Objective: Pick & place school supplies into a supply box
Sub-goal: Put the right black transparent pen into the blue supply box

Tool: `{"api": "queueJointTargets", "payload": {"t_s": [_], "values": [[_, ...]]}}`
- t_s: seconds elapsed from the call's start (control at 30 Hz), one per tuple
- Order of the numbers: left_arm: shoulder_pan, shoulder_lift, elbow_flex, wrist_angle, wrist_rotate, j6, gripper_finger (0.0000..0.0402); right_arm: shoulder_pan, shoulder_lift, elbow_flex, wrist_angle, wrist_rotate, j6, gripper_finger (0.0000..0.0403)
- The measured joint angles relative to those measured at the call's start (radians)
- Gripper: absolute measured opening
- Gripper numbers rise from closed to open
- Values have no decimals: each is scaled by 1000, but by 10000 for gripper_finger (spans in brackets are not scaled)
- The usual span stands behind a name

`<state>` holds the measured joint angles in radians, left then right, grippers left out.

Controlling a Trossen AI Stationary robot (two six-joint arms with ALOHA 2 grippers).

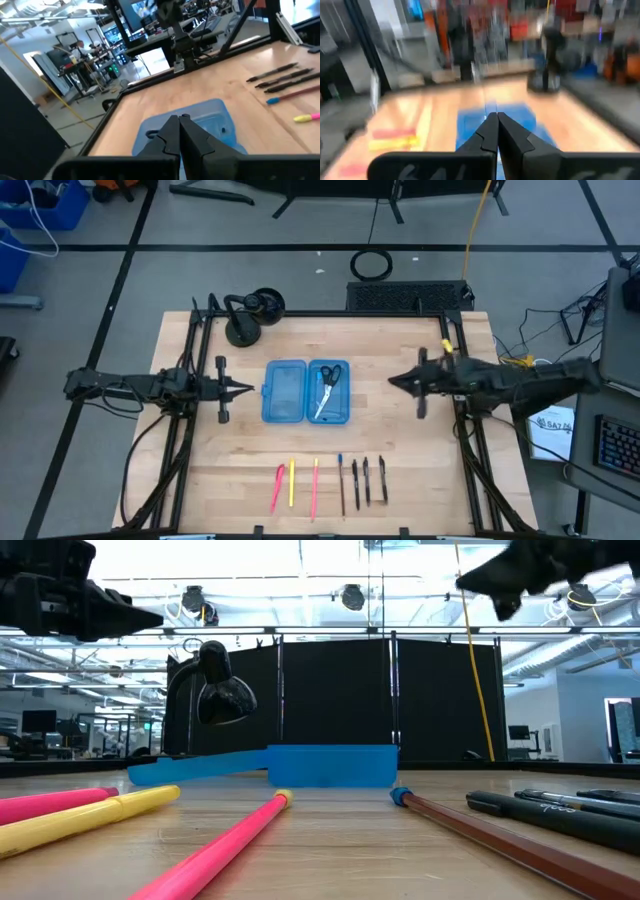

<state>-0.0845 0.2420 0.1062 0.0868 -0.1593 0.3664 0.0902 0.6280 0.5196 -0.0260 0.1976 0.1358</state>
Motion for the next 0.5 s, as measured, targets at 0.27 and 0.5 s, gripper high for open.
{"api": "queueJointTargets", "payload": {"t_s": [0.27,0.5], "values": [[0,0,0,1,2,-114,28,253,594,623,-674,112,352,0],[0,0,0,82,-6,-117,30,395,965,1019,-980,-27,734,0]]}}
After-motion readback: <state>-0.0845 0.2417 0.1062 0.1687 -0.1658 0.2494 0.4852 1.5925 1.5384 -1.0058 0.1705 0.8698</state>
